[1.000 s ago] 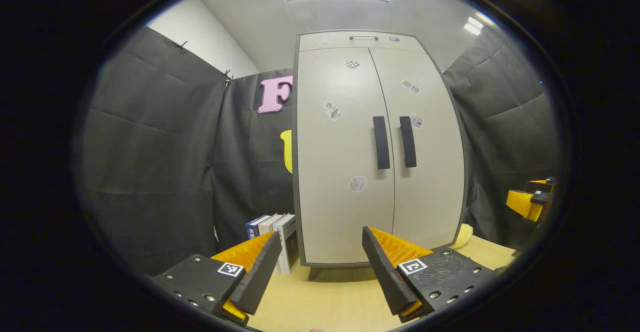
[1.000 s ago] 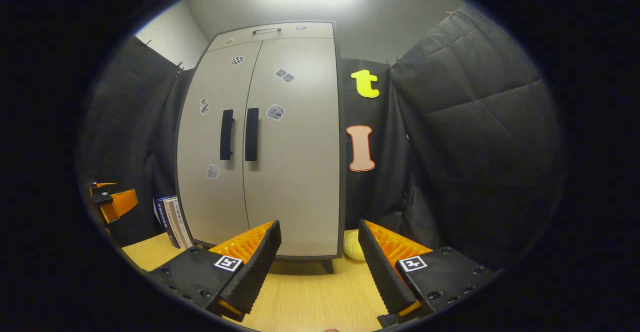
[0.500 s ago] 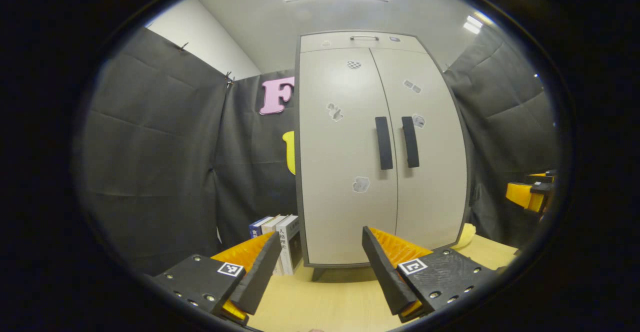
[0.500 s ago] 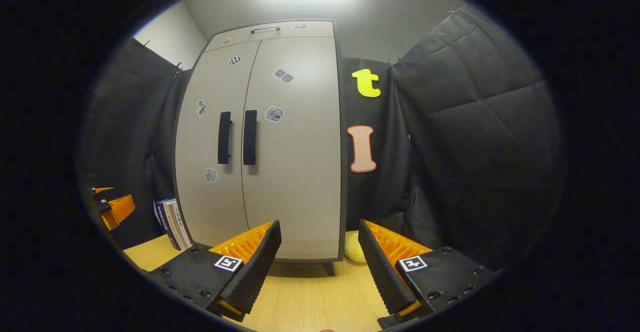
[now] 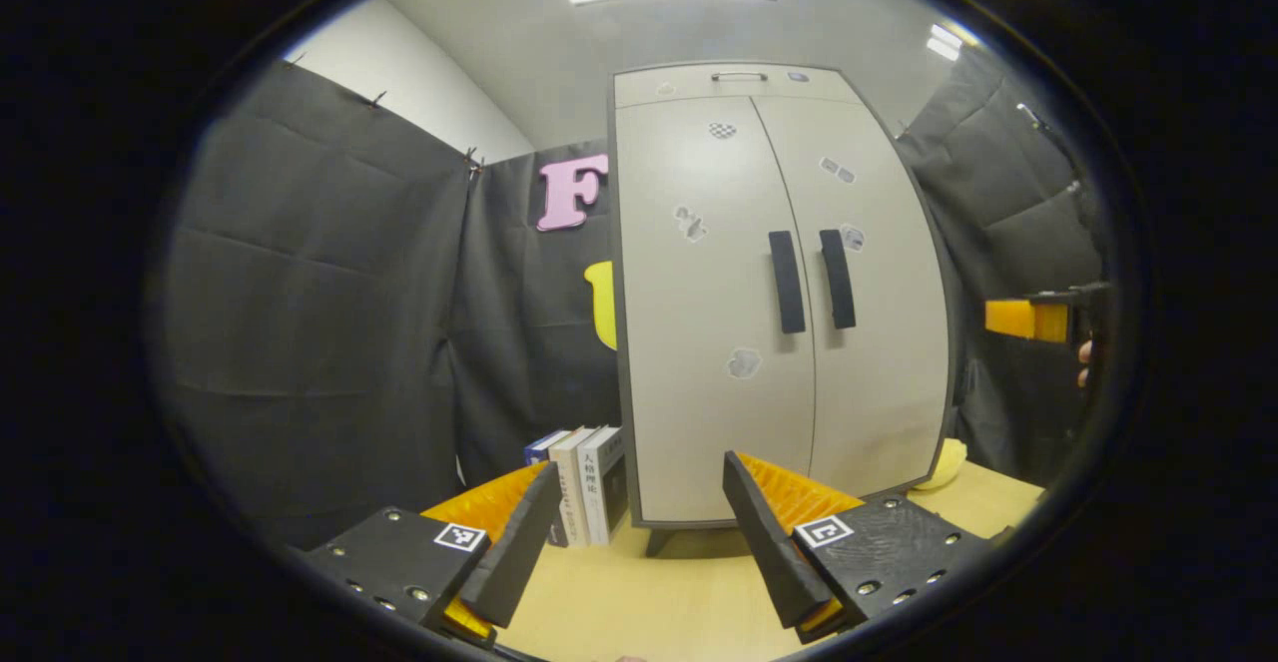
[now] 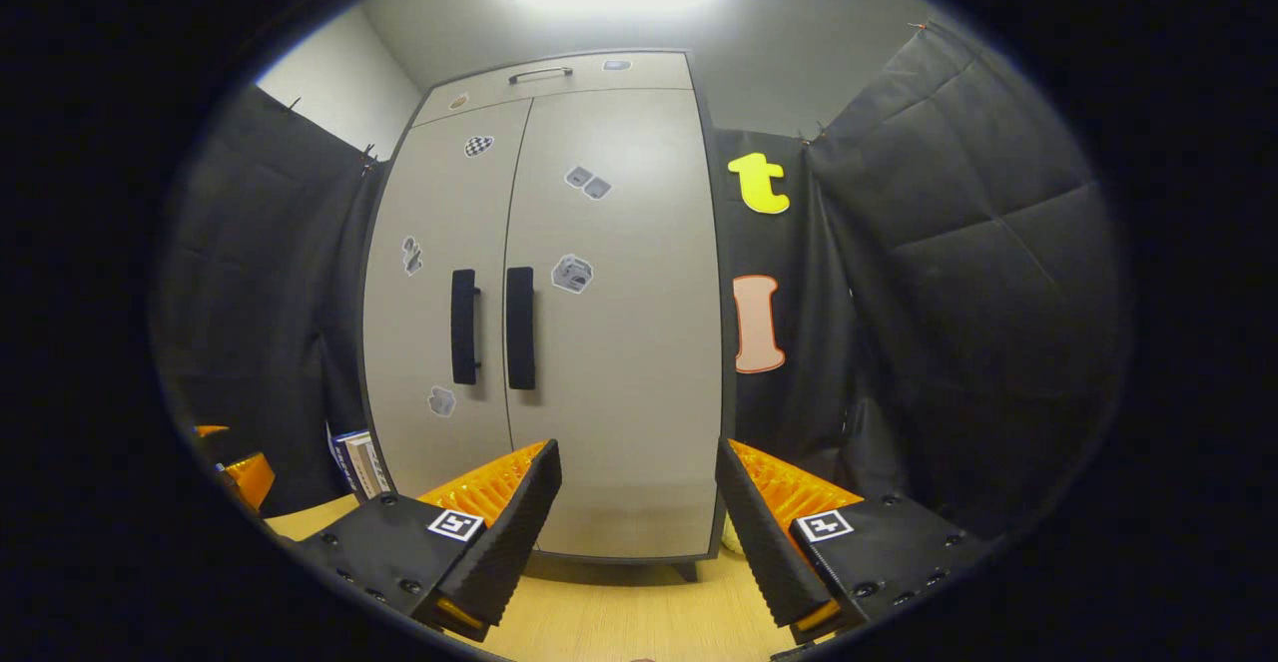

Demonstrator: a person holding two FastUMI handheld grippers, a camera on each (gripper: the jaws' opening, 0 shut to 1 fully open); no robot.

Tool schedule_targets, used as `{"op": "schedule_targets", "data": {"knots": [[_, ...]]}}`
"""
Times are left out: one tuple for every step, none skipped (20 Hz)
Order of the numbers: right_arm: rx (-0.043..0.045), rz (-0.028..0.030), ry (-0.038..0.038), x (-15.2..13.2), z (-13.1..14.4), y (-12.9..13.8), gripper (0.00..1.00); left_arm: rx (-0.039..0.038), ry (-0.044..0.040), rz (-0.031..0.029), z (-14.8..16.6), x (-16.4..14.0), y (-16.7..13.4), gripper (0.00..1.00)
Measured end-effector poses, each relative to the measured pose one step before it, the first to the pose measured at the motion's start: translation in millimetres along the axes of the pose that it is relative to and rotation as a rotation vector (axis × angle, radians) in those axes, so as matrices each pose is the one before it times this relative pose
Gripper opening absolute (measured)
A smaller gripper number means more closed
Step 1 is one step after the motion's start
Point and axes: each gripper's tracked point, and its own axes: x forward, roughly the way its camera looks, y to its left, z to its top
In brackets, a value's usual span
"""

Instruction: Open the right door of the double-door shoe cabinet with the right hand, and open the left door with the left hand.

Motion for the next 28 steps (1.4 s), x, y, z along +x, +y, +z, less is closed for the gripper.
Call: {"op": "schedule_targets", "data": {"knots": [[0.00246,0.00981,-0.01112,5.30,6.82,3.95,0.98,0.00146,-0.00037,0.01194,1.47,-0.21,0.53,0.96],[0.00191,0.00878,-0.01198,5.52,6.33,3.31,0.98,0.00037,-0.00013,0.01173,-0.52,0.58,0.66,0.96],[0.00112,0.00940,-0.00860,5.83,6.08,4.07,0.98,0.00073,0.00142,0.01194,0.22,0.52,1.02,0.96],[0.00196,0.00926,-0.00380,5.43,3.67,4.06,0.98,0.00002,0.00266,0.01167,-1.02,0.72,0.72,0.96],[0.00174,0.01187,-0.00098,6.65,4.22,5.15,0.98,-0.00043,0.00505,0.01123,-0.81,0.79,0.95,0.96],[0.00197,0.01138,0.00064,5.26,2.53,4.15,0.98,-0.00147,0.00586,0.01140,-1.18,0.95,1.07,0.98],[-0.00226,0.01065,0.00304,6.33,2.39,4.76,0.98,-0.00150,0.00544,0.01185,-1.21,1.15,1.46,0.98],[-0.00463,0.00852,-0.00077,6.06,2.59,3.79,0.98,-0.00094,0.00518,0.01183,-0.69,1.32,1.33,0.96],[-0.00874,0.00825,-0.00089,6.34,2.64,4.49,0.97,-0.00048,0.00388,0.01313,-0.39,0.62,0.63,0.96],[-0.01242,0.00342,0.00129,6.27,1.97,2.86,0.98,0.00012,0.00379,0.01272,-0.38,1.03,1.33,0.96],[-0.01182,0.00033,0.00278,7.07,1.60,2.21,0.98,0.00060,0.00420,0.01480,-1.42,1.90,1.14,0.96],[-0.00651,0.00421,0.00348,6.17,1.45,3.42,0.98,0.00006,0.00296,0.01482,-0.26,0.50,0.77,0.98],[0.00138,0.00803,0.00316,6.38,2.64,4.14,0.98,-0.00090,0.00202,0.01432,0.14,1.33,1.33,0.96],[0.00638,0.00705,-0.00254,5.78,2.58,3.81,0.98,-0.00014,0.00235,0.01641,-0.73,0.27,1.17,0.96],[0.00476,0.00699,-0.00245,5.87,2.95,4.15,0.98,-0.00019,0.00269,0.01557,0.53,1.07,1.41,0.96],[0.00378,0.00689,-0.00277,6.05,3.42,4.07,0.98,-0.00050,0.00225,0.01371,1.08,0.33,0.35,0.96],[0.00136,0.00454,-0.00370,6.71,3.22,3.68,0.98,0.00109,0.00411,0.01324,-2.90,-0.59,1.89,0.97],[-0.00334,0.00163,-0.00430,6.54,2.96,3.60,0.98,0.00313,0.00123,0.01453,1.04,-0.94,2.24,0.97],[-0.00664,0.00078,-0.00590,6.07,3.59,3.53,0.98,0.00476,-0.00009,0.01724,1.91,-3.79,8.72,0.96],[-0.00865,0.00268,-0.00151,6.66,1.28,3.43,0.98,0.00430,0.00019,0.01650,-2.74,-0.49,11.80,0.96],[-0.00736,0.00536,-0.00349,5.64,1.99,3.76,0.98,0.00230,0.00193,0.01727,-2.73,-1.56,10.98,0.96],[-0.00618,0.00696,0.00155,5.78,0.74,4.09,0.98,-0.00088,0.00352,0.01519,-2.21,-1.51,4.55,0.97],[-0.00130,0.00438,0.00296,5.88,0.08,2.98,0.98,-0.00375,0.00480,0.01465,-1.26,-1.79,5.68,0.97],[0.00107,0.00406,0.00992,7.21,-1.89,2.20,0.98,-0.00393,0.00635,0.01333,-2.09,-1.82,5.07,0.97],[0.00244,-0.00021,0.01417,7.28,-2.61,1.12,0.96,-0.00301,0.00660,0.01350,-2.42,-1.32,7.05,0.97],[0.00331,-0.00010,0.01669,7.50,-3.65,1.24,0.98,-0.00168,0.00657,0.01176,-2.29,-1.34,5.57,0.97],[0.00243,-0.00125,0.01786,6.49,-3.73,0.81,0.96,-0.00036,0.00519,0.01000,-2.59,-0.72,3.91,0.96],[0.00463,0.00397,0.01356,6.08,-2.82,2.31,0.97,0.00253,0.00504,0.01079,-1.50,-1.91,3.67,0.96]]}}
